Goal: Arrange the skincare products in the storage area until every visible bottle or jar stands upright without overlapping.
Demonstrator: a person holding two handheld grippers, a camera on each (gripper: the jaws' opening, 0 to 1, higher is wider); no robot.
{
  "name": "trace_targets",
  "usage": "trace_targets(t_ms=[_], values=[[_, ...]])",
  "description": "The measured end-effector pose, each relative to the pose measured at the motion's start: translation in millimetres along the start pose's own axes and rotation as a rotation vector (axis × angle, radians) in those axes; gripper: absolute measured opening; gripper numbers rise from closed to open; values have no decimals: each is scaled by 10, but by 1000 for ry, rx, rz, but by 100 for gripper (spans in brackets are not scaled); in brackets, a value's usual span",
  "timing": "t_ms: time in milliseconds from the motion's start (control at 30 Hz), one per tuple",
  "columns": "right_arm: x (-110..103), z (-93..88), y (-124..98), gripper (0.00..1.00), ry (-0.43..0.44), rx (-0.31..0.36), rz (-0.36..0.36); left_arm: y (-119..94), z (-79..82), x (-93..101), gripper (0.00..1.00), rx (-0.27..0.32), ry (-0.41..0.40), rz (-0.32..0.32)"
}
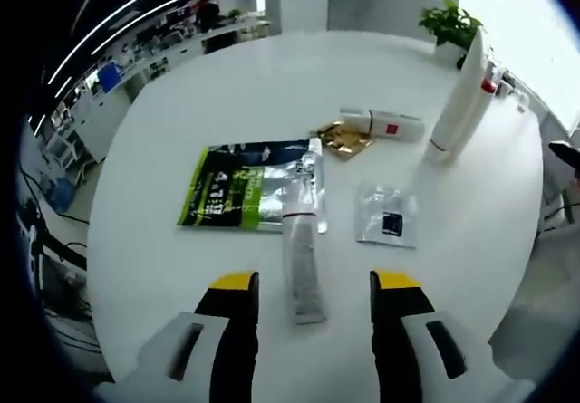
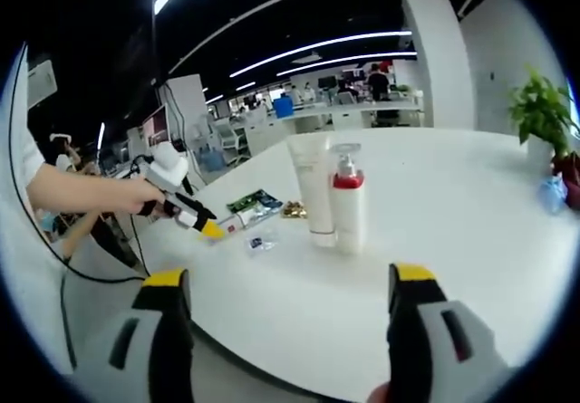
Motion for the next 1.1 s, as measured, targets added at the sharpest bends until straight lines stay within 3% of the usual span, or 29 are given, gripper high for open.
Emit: trace_targets(t_ms=[600,900,1100], values=[[8,5,-2,90,3,2,-14,304,161,-94,27,-176,73,-53],[16,5,-2,90,8,3,-21,367,167,-125,19,-228,71,-58],[17,-5,4,89,3,-5,-19,379,169,-150,18,-226,39,-62]])
Point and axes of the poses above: the point that each gripper's makers call its tool centre point, and the gripper's own axes: y roughly forward along the fingers, x roughly to its right, z roughly out of its top, the point moved 6 cm from there along -y, roughly backward along the fingers, and after that the axes turned 7 degrees about y, right-handed, at the moved point
